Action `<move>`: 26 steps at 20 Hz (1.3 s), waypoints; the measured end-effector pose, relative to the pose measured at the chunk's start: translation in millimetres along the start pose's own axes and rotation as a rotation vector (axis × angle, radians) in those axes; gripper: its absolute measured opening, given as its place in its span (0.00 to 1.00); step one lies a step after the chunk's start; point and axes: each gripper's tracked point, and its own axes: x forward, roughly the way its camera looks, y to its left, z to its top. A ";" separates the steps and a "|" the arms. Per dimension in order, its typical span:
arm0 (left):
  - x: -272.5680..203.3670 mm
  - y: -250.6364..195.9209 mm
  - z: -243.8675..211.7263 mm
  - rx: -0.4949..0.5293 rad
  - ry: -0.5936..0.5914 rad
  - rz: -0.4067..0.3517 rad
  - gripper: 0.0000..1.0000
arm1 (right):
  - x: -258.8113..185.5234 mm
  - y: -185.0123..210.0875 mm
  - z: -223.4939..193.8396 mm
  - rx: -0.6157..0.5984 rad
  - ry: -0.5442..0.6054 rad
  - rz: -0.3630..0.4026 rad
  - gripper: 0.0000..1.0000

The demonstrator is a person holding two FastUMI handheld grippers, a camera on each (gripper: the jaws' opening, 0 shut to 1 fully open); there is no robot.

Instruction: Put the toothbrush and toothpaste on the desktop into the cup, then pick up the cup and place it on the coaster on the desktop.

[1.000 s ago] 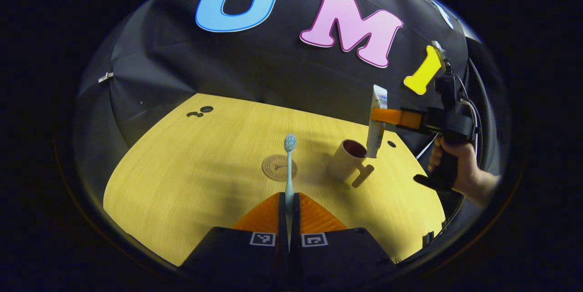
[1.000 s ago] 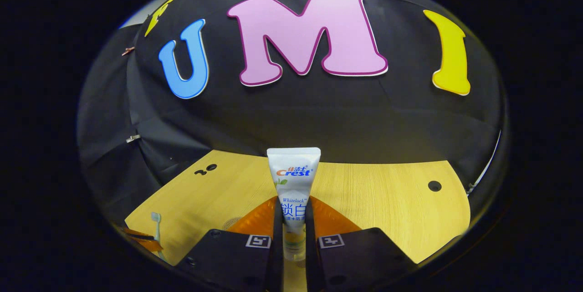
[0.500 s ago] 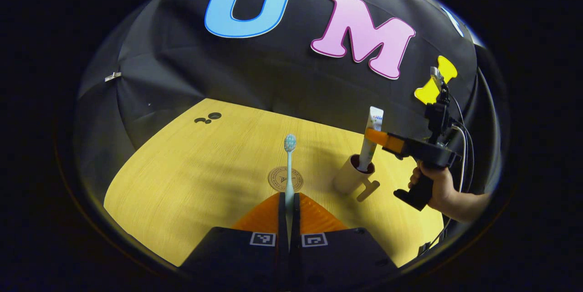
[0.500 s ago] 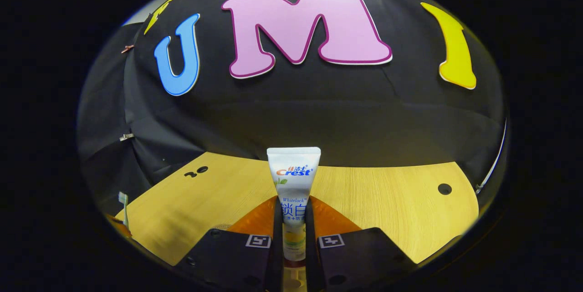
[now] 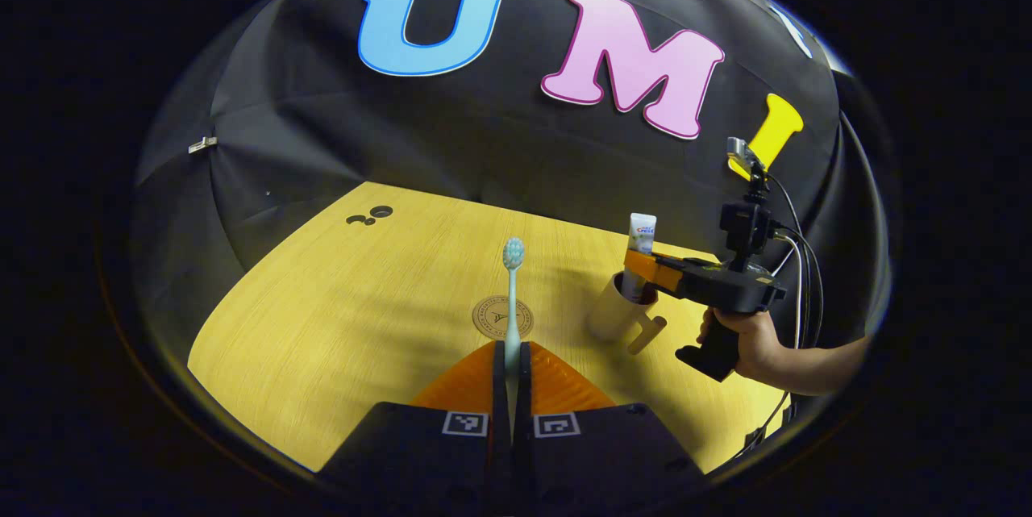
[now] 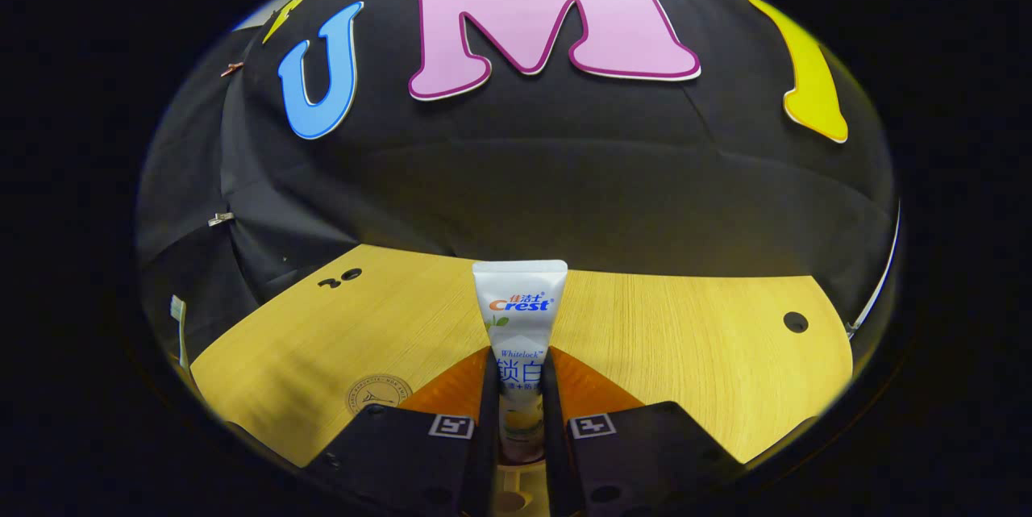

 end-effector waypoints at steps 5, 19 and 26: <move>-1.6 -11.9 -1.2 0.001 -0.003 -0.015 0.07 | -9.8 -1.4 -5.6 0.019 0.016 0.002 0.70; 74.8 -149.4 98.9 -0.069 -0.241 -0.344 0.06 | -111.4 -79.1 -14.4 0.035 0.020 -0.107 0.99; 131.9 -194.5 127.5 -0.019 -0.396 -0.448 0.06 | -128.9 -107.9 -38.1 0.097 0.072 -0.169 0.98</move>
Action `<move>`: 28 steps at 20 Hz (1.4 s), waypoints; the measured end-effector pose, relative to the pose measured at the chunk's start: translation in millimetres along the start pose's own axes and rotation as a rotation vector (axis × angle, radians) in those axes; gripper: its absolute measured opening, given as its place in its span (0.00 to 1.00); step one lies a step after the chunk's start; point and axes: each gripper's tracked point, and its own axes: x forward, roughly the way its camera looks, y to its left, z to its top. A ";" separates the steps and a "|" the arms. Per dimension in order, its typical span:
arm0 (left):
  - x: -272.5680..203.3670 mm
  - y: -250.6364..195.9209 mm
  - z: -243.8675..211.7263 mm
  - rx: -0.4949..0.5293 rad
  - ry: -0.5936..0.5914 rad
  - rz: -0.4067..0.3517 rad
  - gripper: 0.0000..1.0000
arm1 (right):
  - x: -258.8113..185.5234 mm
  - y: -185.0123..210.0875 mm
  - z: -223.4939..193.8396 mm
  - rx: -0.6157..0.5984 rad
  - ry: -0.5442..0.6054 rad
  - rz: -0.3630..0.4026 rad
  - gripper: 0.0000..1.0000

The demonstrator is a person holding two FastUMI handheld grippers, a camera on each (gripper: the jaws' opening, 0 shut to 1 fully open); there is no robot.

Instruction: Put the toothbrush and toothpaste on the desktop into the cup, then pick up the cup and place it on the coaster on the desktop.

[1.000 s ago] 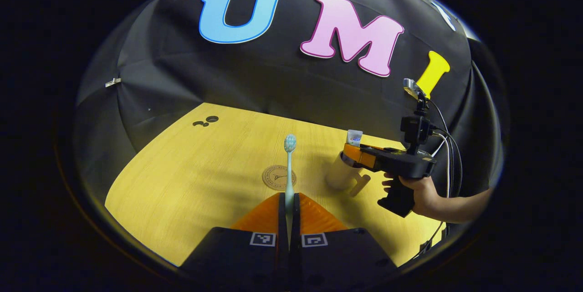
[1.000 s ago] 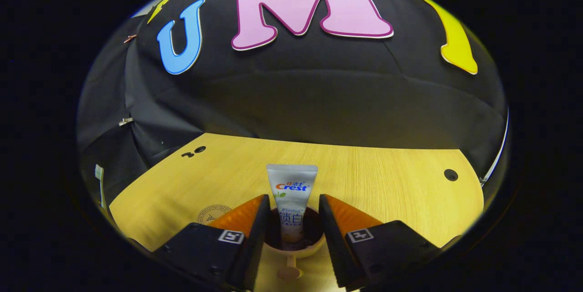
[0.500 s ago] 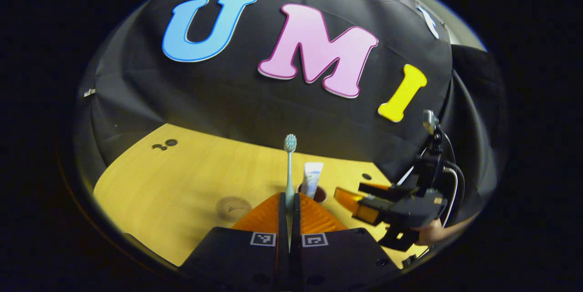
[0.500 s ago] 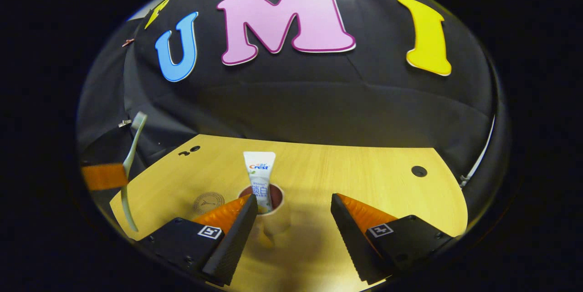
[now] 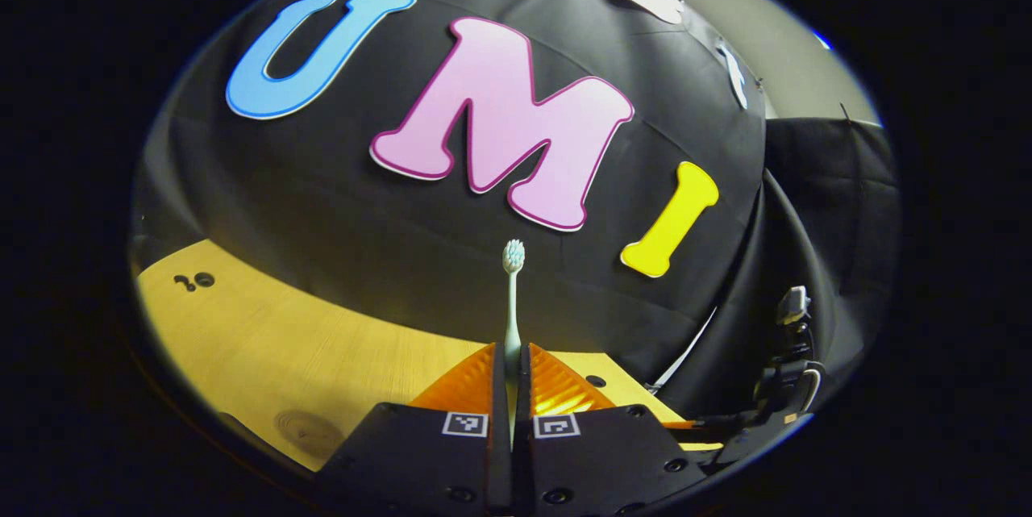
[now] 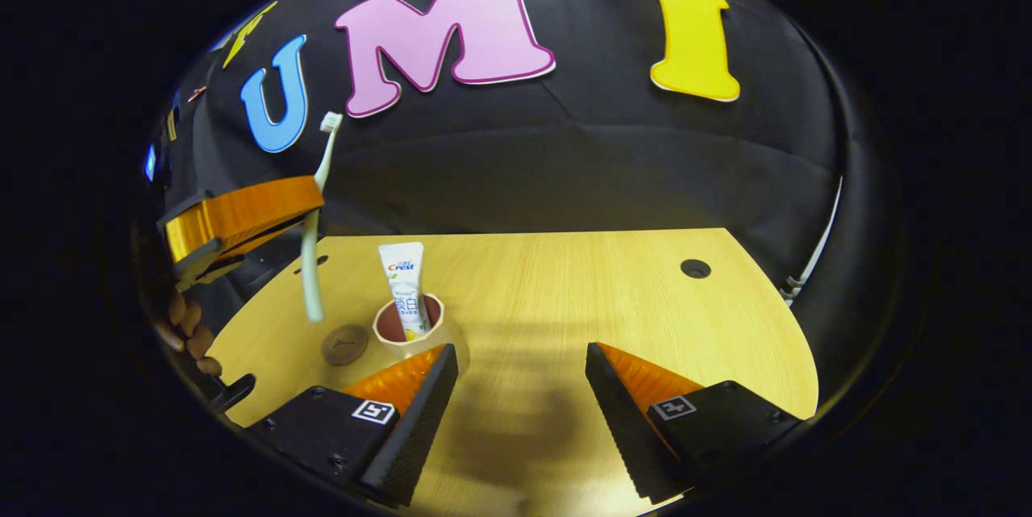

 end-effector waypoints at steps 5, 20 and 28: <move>37.3 6.1 -18.7 0.015 -0.076 -0.008 0.07 | -2.4 -13.6 -18.7 0.009 0.037 -0.034 0.98; 44.1 11.2 -89.7 0.121 -0.075 -0.024 0.19 | 1.0 1.4 -79.2 -0.022 0.173 -0.005 0.98; -13.5 10.8 -79.5 0.165 -0.023 0.043 0.94 | 4.5 2.4 -62.3 0.008 0.165 -0.005 0.98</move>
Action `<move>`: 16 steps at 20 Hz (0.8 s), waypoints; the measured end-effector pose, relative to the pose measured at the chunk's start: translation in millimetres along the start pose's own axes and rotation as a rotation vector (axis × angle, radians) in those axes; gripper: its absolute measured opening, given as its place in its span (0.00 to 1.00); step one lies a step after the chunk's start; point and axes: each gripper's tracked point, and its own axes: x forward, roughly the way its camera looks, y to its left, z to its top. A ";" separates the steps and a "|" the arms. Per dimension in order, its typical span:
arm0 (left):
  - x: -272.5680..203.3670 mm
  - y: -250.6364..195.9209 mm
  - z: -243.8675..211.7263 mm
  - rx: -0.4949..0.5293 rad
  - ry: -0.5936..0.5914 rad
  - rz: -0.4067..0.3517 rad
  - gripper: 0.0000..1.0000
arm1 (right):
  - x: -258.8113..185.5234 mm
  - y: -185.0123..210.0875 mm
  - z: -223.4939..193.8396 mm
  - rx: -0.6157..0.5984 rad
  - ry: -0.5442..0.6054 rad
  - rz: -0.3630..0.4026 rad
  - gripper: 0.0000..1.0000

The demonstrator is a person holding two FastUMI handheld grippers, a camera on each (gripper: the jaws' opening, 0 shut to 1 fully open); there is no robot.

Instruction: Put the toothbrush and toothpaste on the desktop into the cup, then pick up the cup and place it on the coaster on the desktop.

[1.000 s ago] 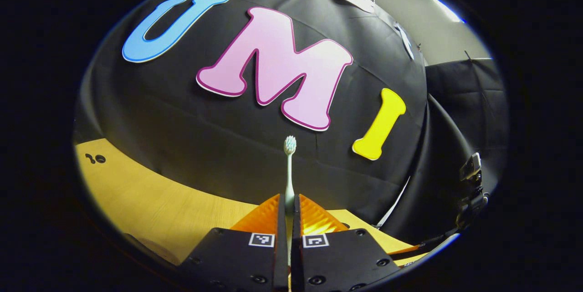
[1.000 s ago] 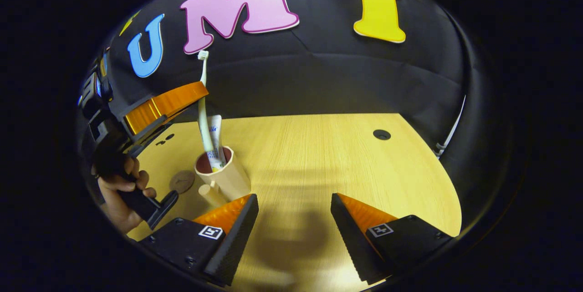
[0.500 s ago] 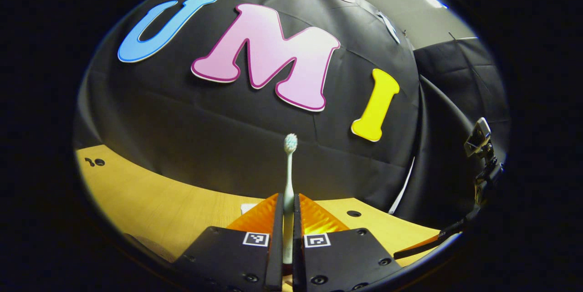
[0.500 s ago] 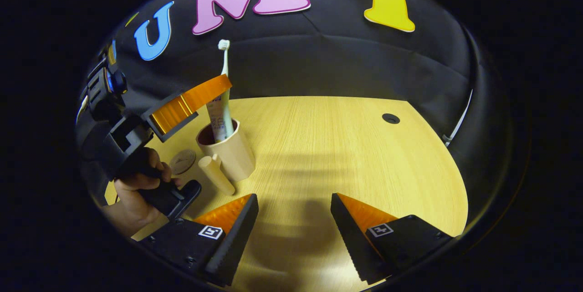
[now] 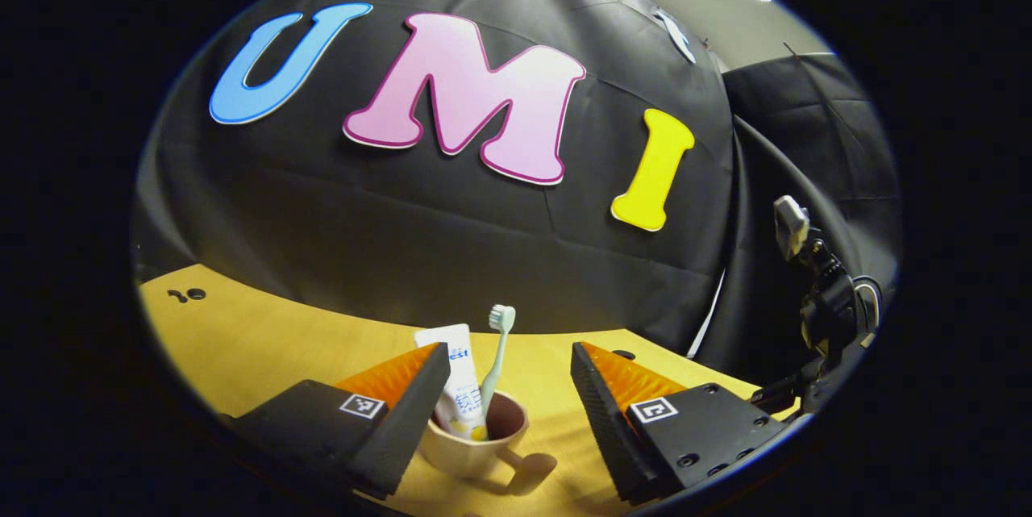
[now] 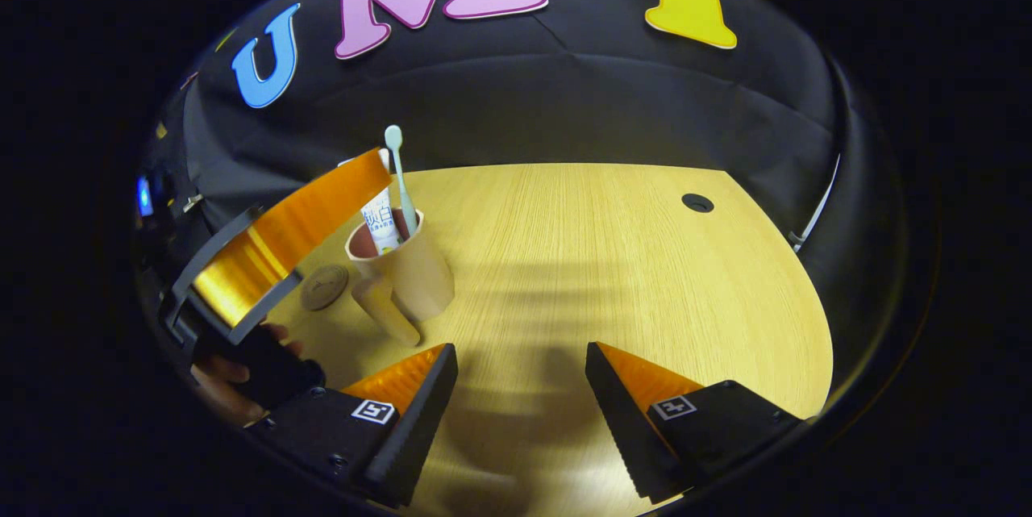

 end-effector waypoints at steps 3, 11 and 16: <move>-33.2 15.7 3.4 0.017 0.028 0.054 0.96 | 2.1 7.0 12.7 0.006 -0.004 0.013 0.98; -115.7 52.0 -16.2 0.017 0.182 0.177 0.97 | 7.1 47.2 46.0 0.058 0.009 0.082 0.98; -155.6 73.8 -19.5 0.035 0.238 0.254 0.97 | 13.7 72.9 78.9 0.024 0.032 0.109 0.98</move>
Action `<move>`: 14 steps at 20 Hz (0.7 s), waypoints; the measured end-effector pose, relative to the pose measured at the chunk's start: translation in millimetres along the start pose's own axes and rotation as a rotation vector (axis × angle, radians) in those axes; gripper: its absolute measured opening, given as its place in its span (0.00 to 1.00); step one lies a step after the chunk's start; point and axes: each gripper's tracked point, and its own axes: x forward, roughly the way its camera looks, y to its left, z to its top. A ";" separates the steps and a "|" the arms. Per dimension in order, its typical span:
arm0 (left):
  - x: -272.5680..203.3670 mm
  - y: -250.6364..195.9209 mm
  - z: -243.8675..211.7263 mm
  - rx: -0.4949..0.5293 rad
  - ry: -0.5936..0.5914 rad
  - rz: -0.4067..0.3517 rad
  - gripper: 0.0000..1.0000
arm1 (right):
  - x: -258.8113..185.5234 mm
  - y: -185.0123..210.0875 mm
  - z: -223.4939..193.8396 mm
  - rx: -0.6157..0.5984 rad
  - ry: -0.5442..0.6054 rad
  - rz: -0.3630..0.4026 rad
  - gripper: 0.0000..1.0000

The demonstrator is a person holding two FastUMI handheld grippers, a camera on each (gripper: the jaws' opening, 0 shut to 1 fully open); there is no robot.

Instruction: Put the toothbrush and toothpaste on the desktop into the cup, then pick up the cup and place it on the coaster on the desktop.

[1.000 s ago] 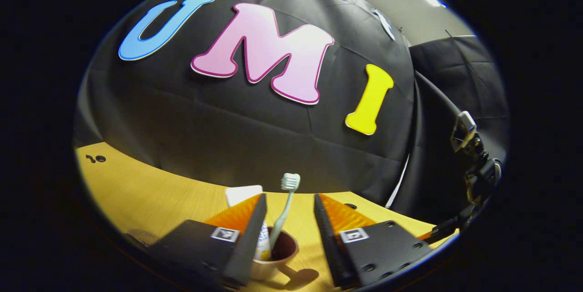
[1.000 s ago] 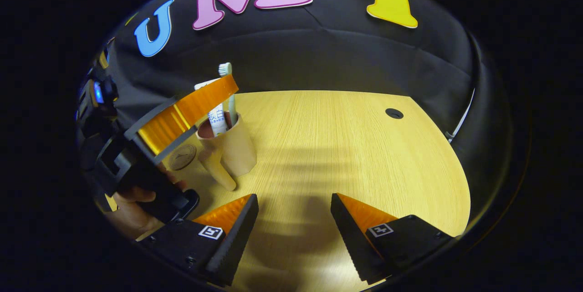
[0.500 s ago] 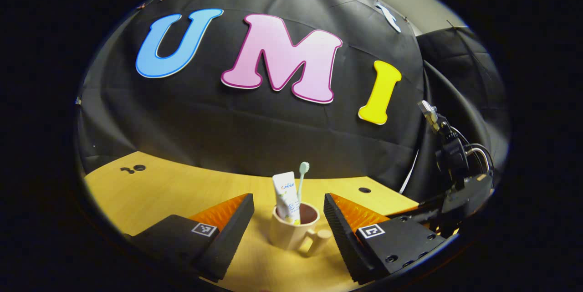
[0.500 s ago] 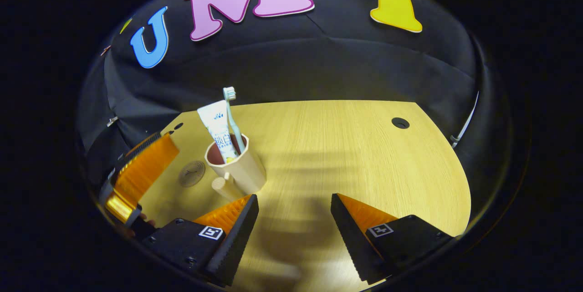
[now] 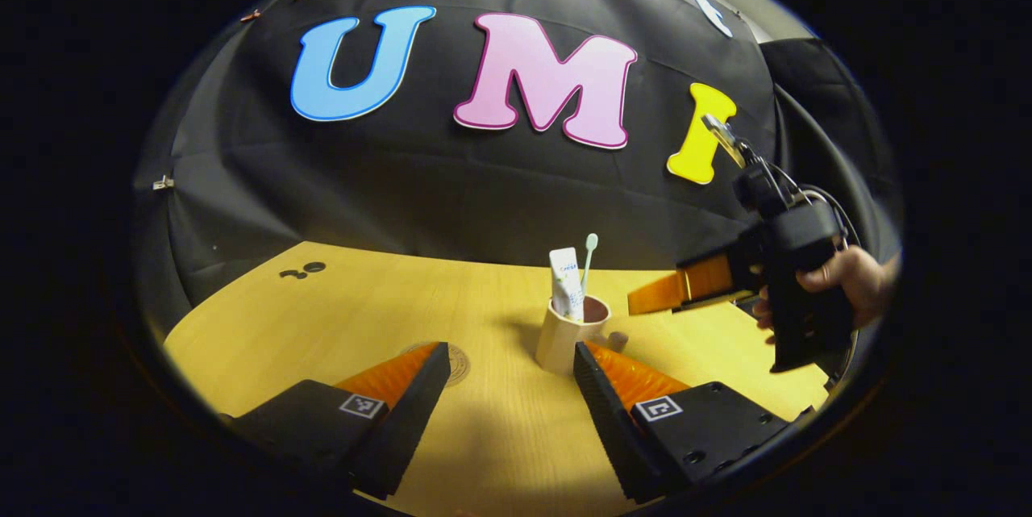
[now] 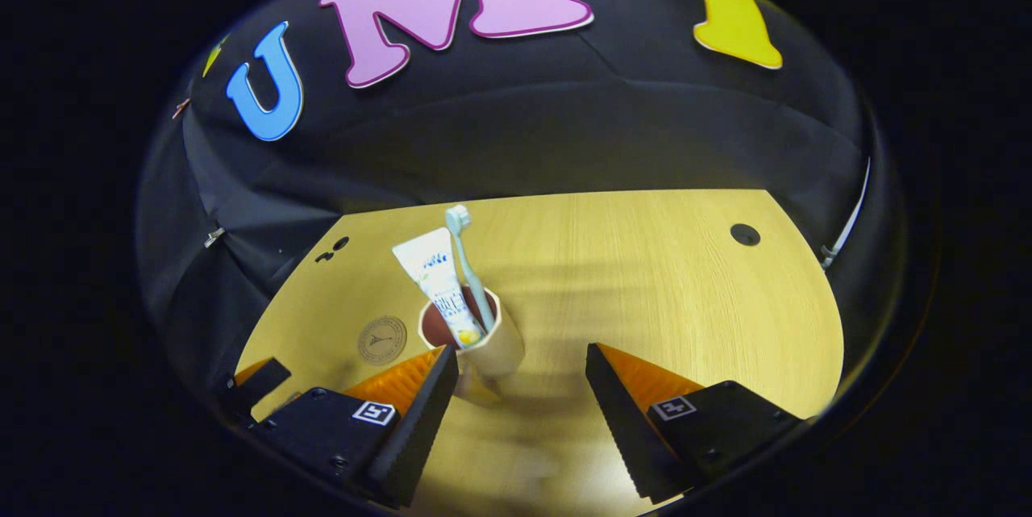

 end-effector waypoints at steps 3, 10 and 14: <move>-12.7 21.7 -6.6 -0.057 0.039 0.055 0.98 | 10.2 21.5 8.4 -0.053 0.064 0.031 0.98; -33.6 76.4 4.8 -0.023 0.040 0.148 0.98 | 27.9 39.4 -20.5 -0.135 0.285 0.061 0.98; -53.0 115.5 5.0 -0.066 0.047 0.227 0.98 | 45.3 41.0 -47.0 -0.139 0.401 0.040 0.98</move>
